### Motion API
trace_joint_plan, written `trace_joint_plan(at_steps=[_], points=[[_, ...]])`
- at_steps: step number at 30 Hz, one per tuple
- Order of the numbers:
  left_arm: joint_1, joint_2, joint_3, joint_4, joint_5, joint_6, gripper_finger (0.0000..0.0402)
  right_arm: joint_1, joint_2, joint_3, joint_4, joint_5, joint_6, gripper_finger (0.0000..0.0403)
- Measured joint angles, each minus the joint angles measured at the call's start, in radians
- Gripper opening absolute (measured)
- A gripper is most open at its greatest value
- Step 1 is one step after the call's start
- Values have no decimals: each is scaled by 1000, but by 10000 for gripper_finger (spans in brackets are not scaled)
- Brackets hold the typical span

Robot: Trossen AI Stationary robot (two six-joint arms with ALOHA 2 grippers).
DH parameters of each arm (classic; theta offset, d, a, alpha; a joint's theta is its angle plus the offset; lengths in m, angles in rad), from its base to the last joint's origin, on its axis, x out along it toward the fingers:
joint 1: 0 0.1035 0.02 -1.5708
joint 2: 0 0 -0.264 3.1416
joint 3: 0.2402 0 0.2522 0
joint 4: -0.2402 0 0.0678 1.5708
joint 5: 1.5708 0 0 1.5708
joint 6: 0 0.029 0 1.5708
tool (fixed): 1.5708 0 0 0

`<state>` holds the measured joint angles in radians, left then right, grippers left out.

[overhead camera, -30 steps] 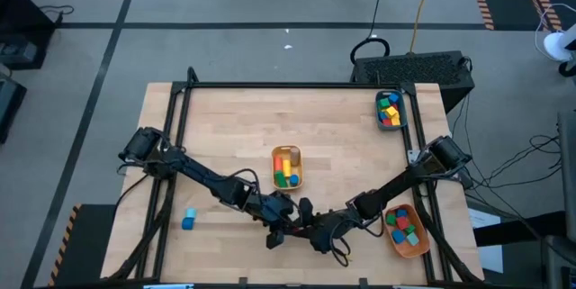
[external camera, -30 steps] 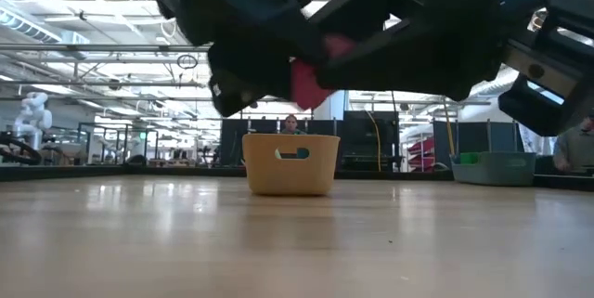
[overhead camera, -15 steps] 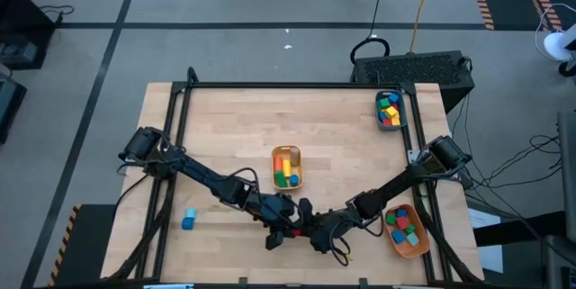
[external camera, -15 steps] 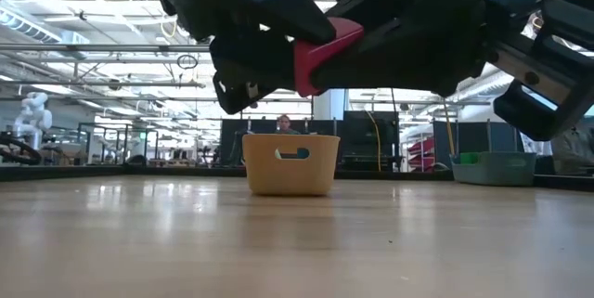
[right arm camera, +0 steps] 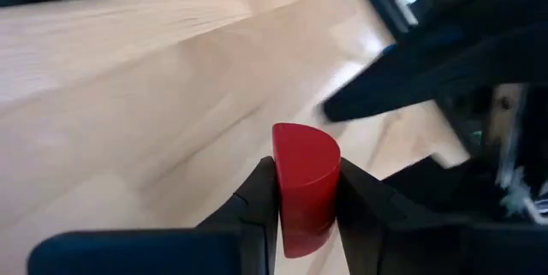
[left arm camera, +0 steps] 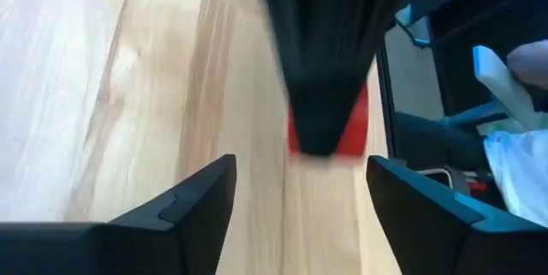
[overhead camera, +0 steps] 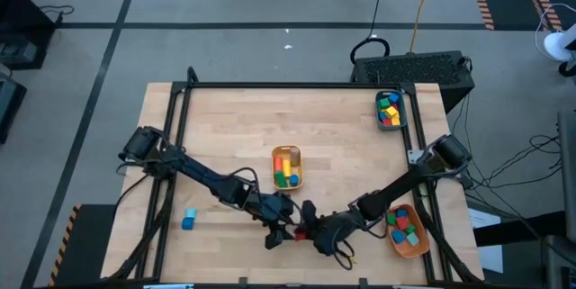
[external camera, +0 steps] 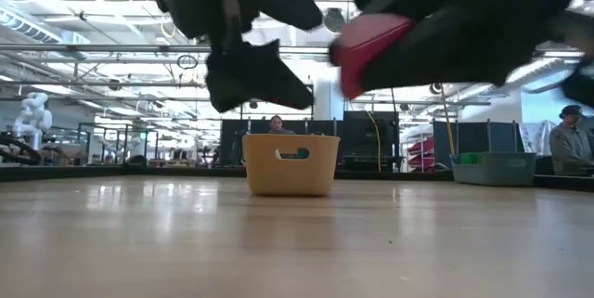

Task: Sort blocks by size
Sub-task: Put the red half-circle block into the orange bin

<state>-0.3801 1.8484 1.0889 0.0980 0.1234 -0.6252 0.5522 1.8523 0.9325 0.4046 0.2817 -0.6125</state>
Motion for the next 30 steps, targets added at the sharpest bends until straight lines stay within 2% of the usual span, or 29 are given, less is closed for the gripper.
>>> trace_joint_plan(at_steps=[6,11,13,17,20,24,30], points=[[-36,-57,0,-152,-27,-45,268,62,-102,0,-227,1,160,72],[-99,-134,0,-366,-166,-127,269,121,-218,0,-524,1,437,76],[-132,-158,0,-474,-228,-192,269,143,-259,0,-641,2,551,76],[-192,-202,0,-646,-281,-363,269,200,-334,0,-869,4,853,75],[-222,-228,0,-811,-285,-508,269,262,-381,0,-1021,0,1088,76],[-261,-272,0,-1046,-290,-662,269,359,-427,0,-1188,-12,1322,75],[-324,-304,0,-1239,-303,-800,269,479,-452,0,-1327,-77,1616,75]])
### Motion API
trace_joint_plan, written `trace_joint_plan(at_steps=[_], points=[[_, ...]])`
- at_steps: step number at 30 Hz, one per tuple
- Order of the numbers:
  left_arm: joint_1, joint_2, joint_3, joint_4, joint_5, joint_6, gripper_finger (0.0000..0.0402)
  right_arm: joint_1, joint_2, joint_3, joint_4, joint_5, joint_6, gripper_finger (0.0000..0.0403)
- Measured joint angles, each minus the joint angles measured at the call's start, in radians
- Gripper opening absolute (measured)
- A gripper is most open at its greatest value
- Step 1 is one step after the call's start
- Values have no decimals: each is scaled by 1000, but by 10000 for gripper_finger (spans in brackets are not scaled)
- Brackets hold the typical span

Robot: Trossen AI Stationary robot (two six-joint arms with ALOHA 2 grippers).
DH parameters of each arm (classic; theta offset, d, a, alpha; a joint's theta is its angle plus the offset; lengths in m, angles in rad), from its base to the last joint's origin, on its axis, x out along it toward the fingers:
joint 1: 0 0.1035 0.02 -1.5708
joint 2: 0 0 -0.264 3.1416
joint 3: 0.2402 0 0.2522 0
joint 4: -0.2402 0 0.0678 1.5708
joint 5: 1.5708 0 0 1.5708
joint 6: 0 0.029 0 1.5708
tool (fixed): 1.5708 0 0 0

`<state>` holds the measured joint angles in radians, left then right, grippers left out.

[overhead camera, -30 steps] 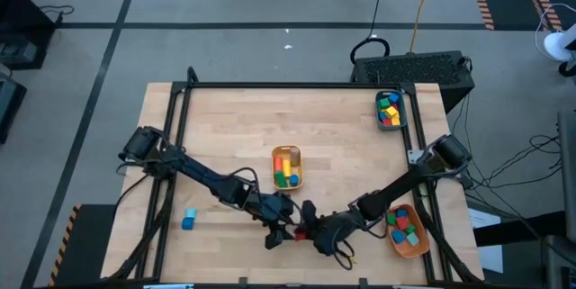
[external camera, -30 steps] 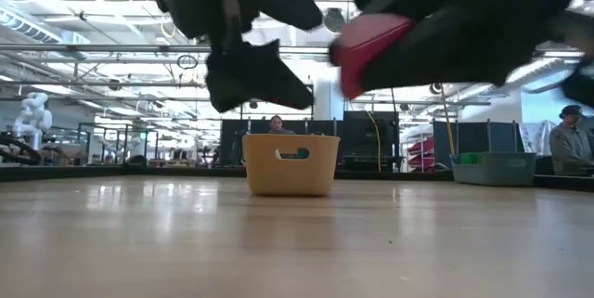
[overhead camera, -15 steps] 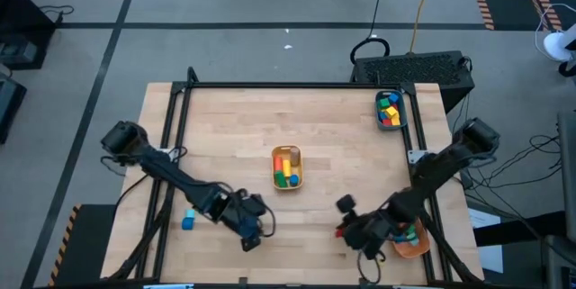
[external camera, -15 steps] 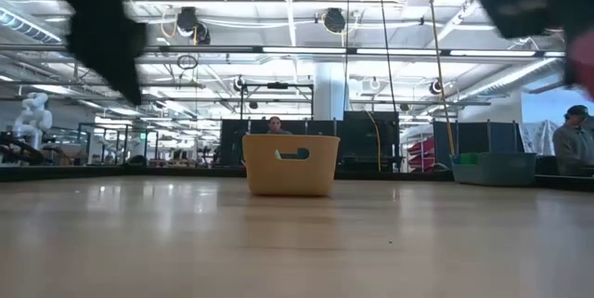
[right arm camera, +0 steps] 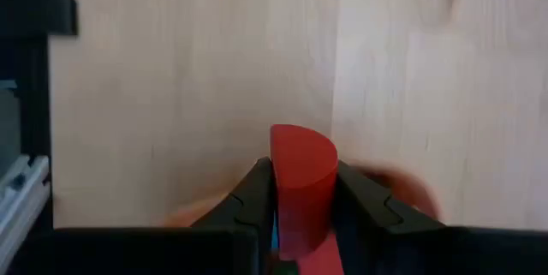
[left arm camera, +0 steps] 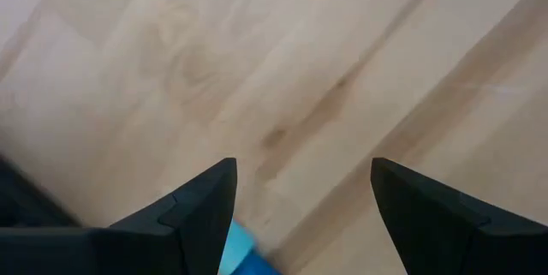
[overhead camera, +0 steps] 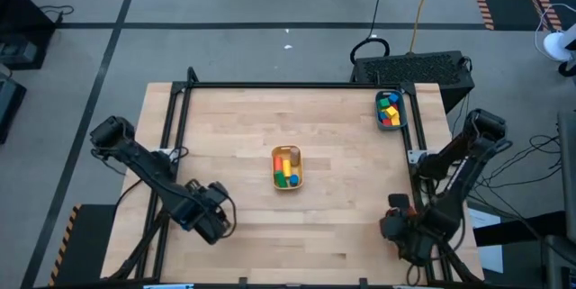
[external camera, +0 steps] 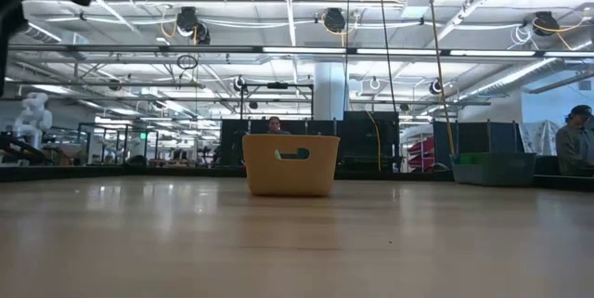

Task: Sort blocks by size
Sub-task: Put the red half-circle block into the orange bin, then put the light blue half-circle block into the orange bin

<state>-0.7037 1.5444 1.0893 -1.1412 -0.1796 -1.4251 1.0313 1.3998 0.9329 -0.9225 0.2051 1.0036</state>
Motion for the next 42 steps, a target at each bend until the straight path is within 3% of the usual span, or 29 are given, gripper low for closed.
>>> trace_joint_plan(at_steps=[9,14,22,27,31,36,42], points=[[-47,-3,0,-27,-14,-35,270,82,0,0,-159,-3,249,80],[-73,-3,0,-27,-37,-32,270,84,0,0,-193,-3,370,109],[-84,-3,0,-29,-43,8,270,83,1,0,-197,-2,375,179],[-95,-3,0,-34,-42,29,270,83,1,4,-197,5,371,183],[-116,-3,0,-45,-40,39,270,83,1,33,-189,89,311,171],[-132,-3,0,-121,-19,-154,270,83,1,68,-151,232,217,156],[-148,-3,-40,-173,46,-446,270,83,1,74,-106,266,186,147]])
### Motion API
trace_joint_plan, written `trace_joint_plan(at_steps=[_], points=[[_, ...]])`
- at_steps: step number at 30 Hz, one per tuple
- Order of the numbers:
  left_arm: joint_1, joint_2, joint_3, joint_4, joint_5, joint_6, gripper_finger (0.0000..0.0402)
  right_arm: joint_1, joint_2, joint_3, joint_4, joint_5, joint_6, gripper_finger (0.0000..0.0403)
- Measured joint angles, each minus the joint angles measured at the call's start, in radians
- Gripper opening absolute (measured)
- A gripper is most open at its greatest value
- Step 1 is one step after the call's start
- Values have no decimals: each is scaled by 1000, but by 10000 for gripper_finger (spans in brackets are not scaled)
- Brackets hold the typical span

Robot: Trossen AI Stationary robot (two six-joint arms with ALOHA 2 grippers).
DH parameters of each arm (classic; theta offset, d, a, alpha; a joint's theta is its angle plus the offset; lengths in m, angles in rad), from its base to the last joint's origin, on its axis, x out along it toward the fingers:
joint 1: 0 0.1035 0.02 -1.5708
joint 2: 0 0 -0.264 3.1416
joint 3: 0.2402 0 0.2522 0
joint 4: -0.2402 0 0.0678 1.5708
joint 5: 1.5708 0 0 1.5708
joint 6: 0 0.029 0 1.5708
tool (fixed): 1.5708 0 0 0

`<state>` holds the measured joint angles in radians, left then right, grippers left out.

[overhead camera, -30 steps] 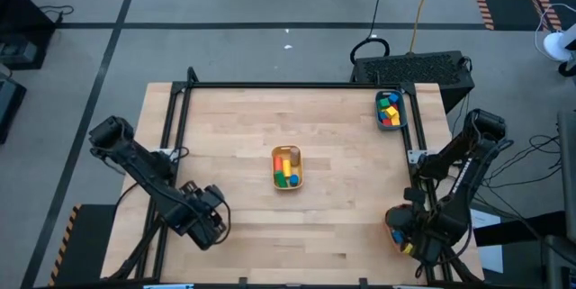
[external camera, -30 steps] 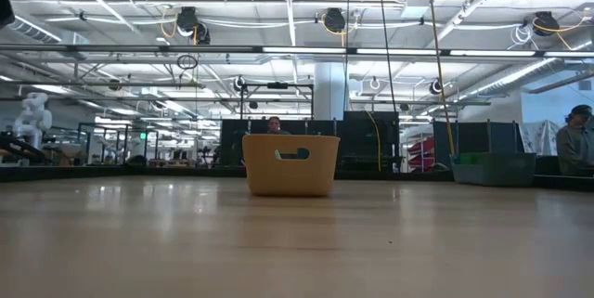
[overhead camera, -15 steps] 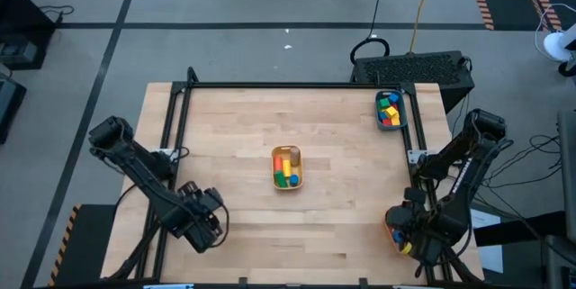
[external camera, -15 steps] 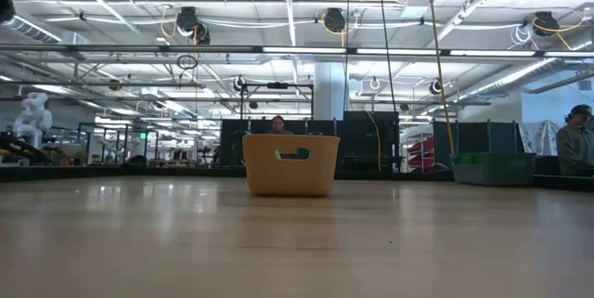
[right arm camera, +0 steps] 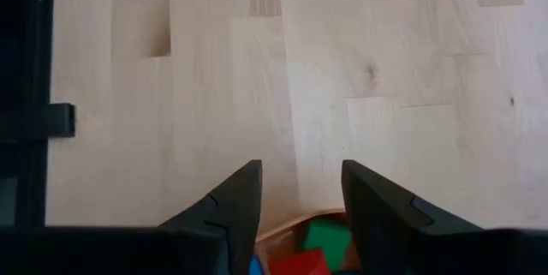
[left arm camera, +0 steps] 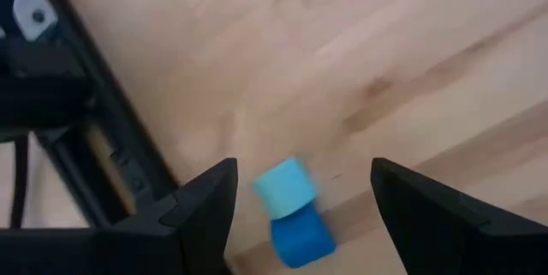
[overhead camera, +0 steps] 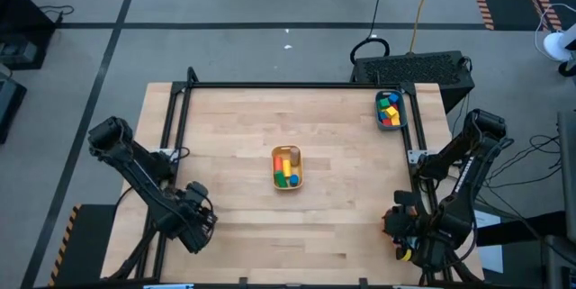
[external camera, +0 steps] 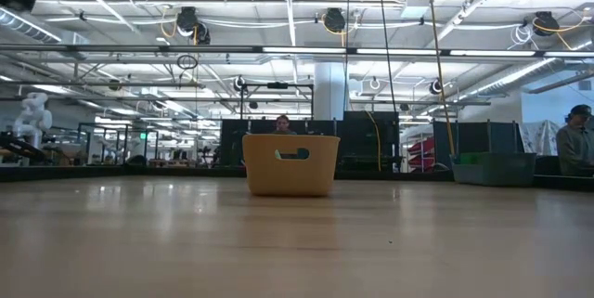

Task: Sort blocks by size
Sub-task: Put the light blue half-circle block into the orange bin

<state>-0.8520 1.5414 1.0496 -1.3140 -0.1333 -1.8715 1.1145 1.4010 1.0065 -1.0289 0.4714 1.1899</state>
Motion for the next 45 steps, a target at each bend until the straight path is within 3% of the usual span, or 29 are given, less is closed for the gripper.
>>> trace_joint_plan(at_steps=[8,20,26,37,45], points=[[-44,0,-160,213,82,334,270,-1,0,0,20,54,-35,146],[-47,1,-233,237,99,494,270,-23,0,0,47,58,-54,146],[-47,0,-282,328,147,546,270,-23,0,0,46,57,-54,146],[-46,-2,-298,326,213,551,270,-23,0,0,53,59,-59,146],[-47,0,-303,320,238,780,269,-23,0,0,54,81,-59,146]])
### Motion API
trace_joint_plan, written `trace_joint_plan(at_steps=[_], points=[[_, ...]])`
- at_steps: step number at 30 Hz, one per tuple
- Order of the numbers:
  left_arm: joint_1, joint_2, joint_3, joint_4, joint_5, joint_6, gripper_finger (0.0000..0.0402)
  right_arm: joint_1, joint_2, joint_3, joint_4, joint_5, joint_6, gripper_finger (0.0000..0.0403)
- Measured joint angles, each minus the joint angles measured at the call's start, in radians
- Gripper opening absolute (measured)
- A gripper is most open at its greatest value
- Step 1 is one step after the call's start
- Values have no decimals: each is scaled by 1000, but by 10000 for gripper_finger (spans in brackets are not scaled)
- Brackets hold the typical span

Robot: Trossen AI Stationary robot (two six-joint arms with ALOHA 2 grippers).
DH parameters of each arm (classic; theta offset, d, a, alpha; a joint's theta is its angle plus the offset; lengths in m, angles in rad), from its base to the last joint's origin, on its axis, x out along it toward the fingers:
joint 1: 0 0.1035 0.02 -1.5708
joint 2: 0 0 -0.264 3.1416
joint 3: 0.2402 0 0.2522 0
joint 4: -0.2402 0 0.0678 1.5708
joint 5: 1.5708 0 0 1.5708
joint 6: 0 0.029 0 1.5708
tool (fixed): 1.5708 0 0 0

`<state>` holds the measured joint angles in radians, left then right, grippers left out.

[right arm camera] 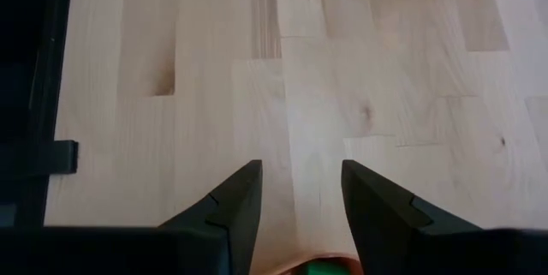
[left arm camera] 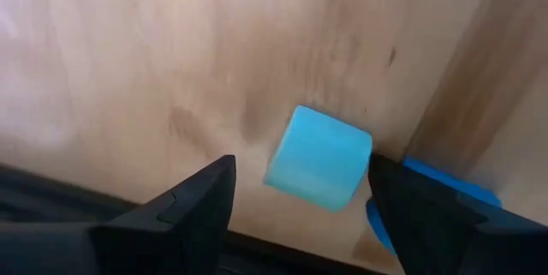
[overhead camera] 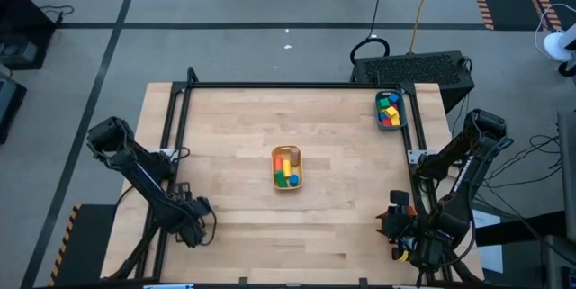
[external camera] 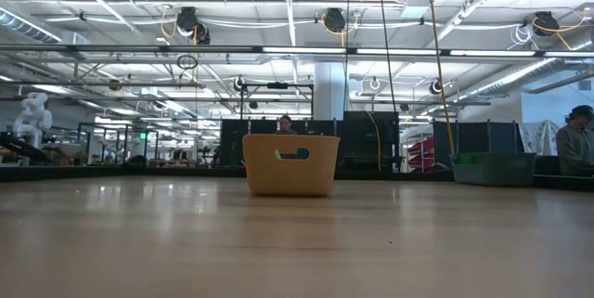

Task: Sort blocks by size
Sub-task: Put the light blue half-circle block into the orange bin

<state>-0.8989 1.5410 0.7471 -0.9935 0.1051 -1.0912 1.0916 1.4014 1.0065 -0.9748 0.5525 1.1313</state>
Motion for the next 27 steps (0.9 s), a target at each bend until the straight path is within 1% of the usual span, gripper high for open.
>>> trace_joint_plan(at_steps=[3,7,10,13,15,17,20,22,23,25,27], points=[[0,-1,-14,7,-4,97,269,0,0,0,3,4,-3,146],[2,-3,-33,29,-16,157,255,0,0,0,5,29,-3,146],[2,-3,-34,41,-15,156,226,0,0,0,5,29,-3,146],[3,-2,-36,66,-15,128,186,0,0,0,6,30,-3,146],[9,-2,-37,78,-11,102,158,0,0,0,9,49,-13,146],[19,-2,-35,78,-8,72,135,0,0,0,26,109,-49,146],[38,-1,-21,75,-13,57,134,0,8,-8,70,289,-137,146],[52,1,-4,73,-41,61,134,-1,21,-20,124,371,-199,146],[61,1,2,77,-57,72,134,-7,28,-26,153,389,-245,146],[80,2,22,103,-113,93,134,-22,44,-35,209,391,-359,146],[102,4,45,117,-130,126,134,-43,65,-44,264,390,-463,146]])
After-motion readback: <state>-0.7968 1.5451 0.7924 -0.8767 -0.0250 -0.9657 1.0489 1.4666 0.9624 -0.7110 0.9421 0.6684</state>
